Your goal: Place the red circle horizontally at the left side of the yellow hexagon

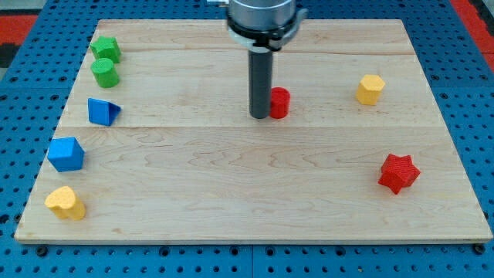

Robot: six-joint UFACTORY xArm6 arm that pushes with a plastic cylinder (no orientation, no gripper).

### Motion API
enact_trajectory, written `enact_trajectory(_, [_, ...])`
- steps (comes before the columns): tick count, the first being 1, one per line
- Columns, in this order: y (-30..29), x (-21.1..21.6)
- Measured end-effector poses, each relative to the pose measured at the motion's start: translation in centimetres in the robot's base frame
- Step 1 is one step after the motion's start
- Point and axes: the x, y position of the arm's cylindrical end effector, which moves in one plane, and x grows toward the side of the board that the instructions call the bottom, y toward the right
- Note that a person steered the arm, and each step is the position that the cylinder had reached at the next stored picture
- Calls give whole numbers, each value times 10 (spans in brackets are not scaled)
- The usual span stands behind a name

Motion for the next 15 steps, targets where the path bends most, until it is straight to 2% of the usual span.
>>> enact_trajectory(2, [42, -1])
enact_trajectory(4, [-2, -1])
enact_trajectory(6, [-2, 0])
enact_trajectory(7, [25, 10])
enact_trajectory(9, [29, 12])
enact_trajectory(10, [14, 35])
enact_trajectory(11, [-51, 75])
enact_trajectory(12, [-61, 122])
enact_trajectory(13, [-6, 88])
enact_trajectory(14, [44, 73])
enact_trajectory(15, [48, 36])
